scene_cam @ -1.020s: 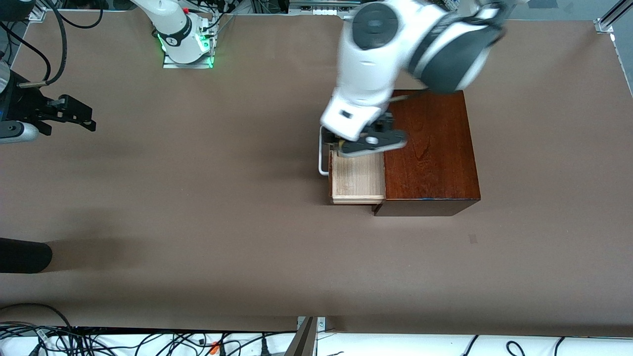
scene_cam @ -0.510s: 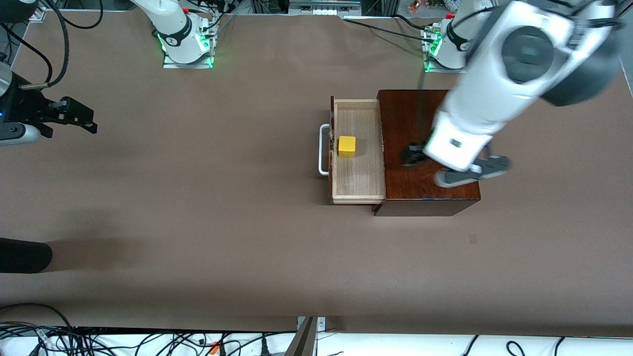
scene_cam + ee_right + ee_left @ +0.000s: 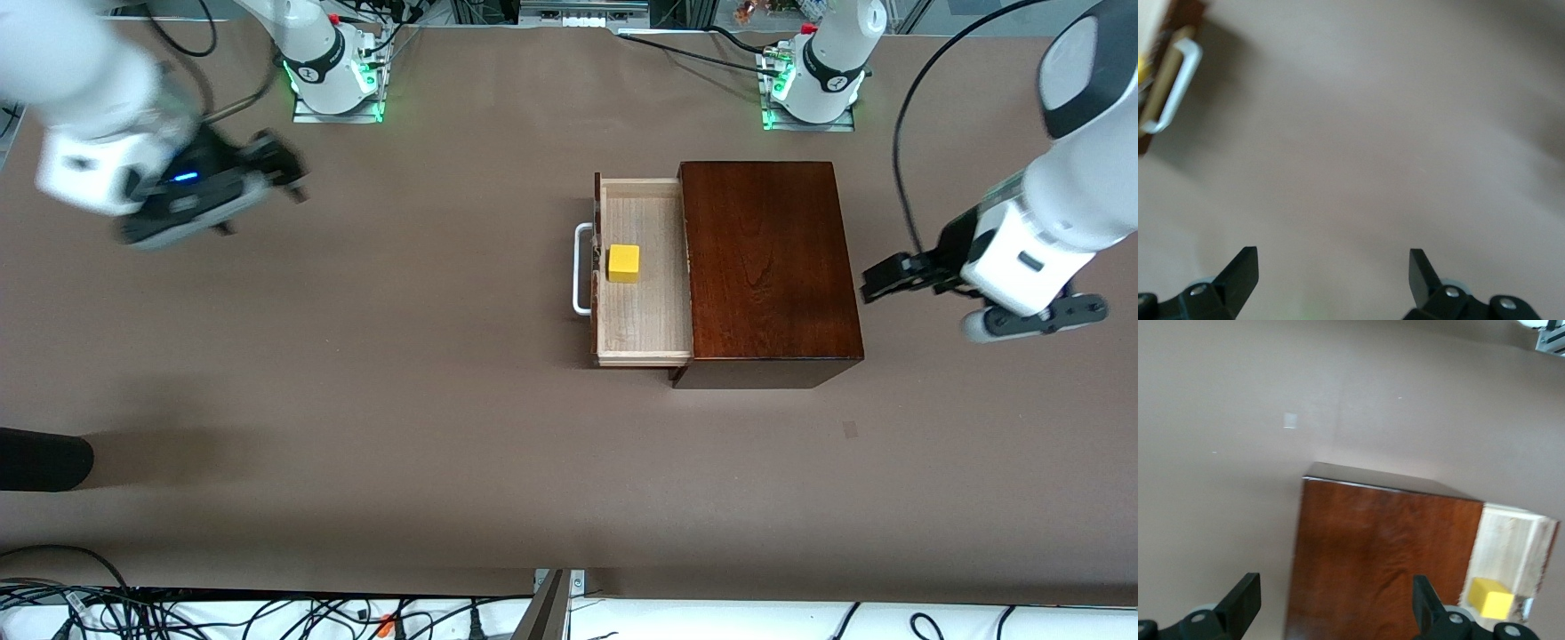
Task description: Open drawer, take yellow block, close drawer
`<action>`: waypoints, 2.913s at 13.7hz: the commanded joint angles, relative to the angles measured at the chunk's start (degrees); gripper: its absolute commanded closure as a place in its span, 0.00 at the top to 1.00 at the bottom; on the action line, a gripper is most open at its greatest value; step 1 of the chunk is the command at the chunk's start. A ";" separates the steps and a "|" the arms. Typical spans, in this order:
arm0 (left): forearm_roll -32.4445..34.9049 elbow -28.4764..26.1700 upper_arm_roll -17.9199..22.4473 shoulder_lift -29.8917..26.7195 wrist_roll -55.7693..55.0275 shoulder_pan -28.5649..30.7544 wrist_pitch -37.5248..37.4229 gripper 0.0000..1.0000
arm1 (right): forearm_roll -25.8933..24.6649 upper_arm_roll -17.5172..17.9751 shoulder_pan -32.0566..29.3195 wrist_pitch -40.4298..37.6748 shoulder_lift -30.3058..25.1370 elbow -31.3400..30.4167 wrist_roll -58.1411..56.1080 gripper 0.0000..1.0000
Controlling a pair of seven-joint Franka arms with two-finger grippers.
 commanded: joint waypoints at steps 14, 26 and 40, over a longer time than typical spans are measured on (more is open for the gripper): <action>3.00 -11.11 10.43 -12.25 16.55 -6.07 -1.29 1.00 | -13.83 5.96 28.87 34.14 25.44 1.47 -6.51 1.00; 5.37 -10.67 10.35 -11.90 20.41 -6.24 -1.90 1.00 | -22.63 5.96 32.83 31.07 37.14 13.08 -6.25 1.00; 4.67 -10.14 10.26 -11.20 19.62 -6.24 -1.90 1.00 | -25.09 5.43 33.71 30.64 40.75 16.60 -6.51 0.90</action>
